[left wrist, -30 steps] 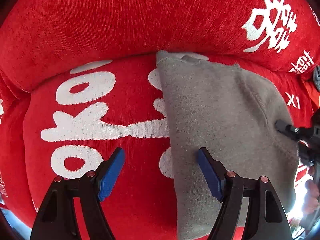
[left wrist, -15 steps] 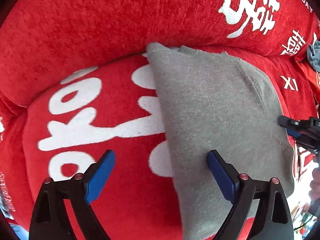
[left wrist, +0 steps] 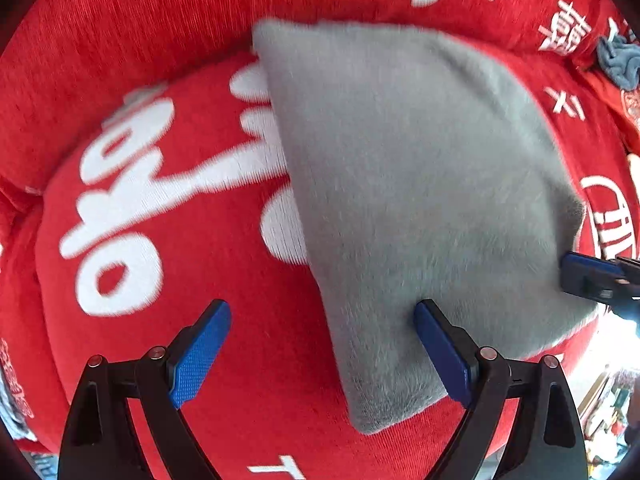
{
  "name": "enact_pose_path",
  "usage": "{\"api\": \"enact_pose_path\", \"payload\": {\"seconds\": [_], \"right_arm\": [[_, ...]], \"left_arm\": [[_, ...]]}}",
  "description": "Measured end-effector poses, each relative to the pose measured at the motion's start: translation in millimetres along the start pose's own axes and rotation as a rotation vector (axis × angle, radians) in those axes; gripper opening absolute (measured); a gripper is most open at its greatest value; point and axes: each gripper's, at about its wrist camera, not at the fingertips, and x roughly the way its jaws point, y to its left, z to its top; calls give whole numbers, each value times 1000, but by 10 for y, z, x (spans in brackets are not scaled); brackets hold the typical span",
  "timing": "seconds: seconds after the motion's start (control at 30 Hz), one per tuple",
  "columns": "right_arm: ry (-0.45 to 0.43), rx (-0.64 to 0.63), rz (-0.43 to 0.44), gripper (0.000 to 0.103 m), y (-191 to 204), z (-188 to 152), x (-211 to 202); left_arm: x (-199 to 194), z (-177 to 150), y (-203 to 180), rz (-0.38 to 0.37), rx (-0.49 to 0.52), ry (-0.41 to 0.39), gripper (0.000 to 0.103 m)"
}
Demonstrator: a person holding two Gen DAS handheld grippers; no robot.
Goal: Fold small clothes
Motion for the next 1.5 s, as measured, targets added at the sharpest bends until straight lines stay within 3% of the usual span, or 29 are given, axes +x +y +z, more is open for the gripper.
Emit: {"api": "enact_pose_path", "payload": {"seconds": [0.03, 0.07, 0.27, 0.37, 0.47, 0.53, 0.57, 0.6, 0.63, 0.67, 0.77, 0.87, 1.03, 1.27, 1.5], "right_arm": [[16, -15, -46, 14, -48, -32, 71], [3, -30, -53, 0, -120, -90, 87], [-8, 33, -16, 0, -228, -162, -72], [-96, 144, 58, 14, -317, -77, -380], [-156, 254, 151, 62, -542, 185, -438], [-136, 302, 182, 62, -673, 355, -323], [-109, 328, 188, 54, -736, 478, -206], [-83, 330, 207, 25, -737, 565, -105], [-64, 317, 202, 9, -720, 613, -49], [-42, 269, 123, 8, -678, 676, 20], [-44, 193, 57, 11, -576, 714, 27], [-67, 222, 52, 23, -592, 602, -87], [-41, 261, 2, 23, -718, 295, -223], [-22, 299, 5, 24, -672, 21, -231], [-48, 315, -14, 35, -503, -50, -235]], "left_arm": [[36, -51, -2, -3, -9, 9, 94], [48, -96, 1, -6, -18, 13, 94], [-32, -201, -12, 25, -43, 35, 94], [-135, -251, -53, 45, -49, 28, 94], [-176, -277, -80, 51, -71, 26, 94], [-194, -292, -99, 58, -94, 26, 94], [-210, -298, -110, 61, -101, 25, 94], [-226, -305, -121, 63, -104, 23, 94], [-252, -312, -137, 66, -106, 20, 94], [-271, -320, -145, 71, -108, 19, 94], [-308, -376, -145, 79, -118, 26, 94], [-342, -498, -49, 80, -147, 42, 94], [-349, -639, 29, 85, -180, 71, 94], [-428, -672, 18, 69, -146, 70, 94], [-460, -658, 74, 29, -102, 55, 94]]}}
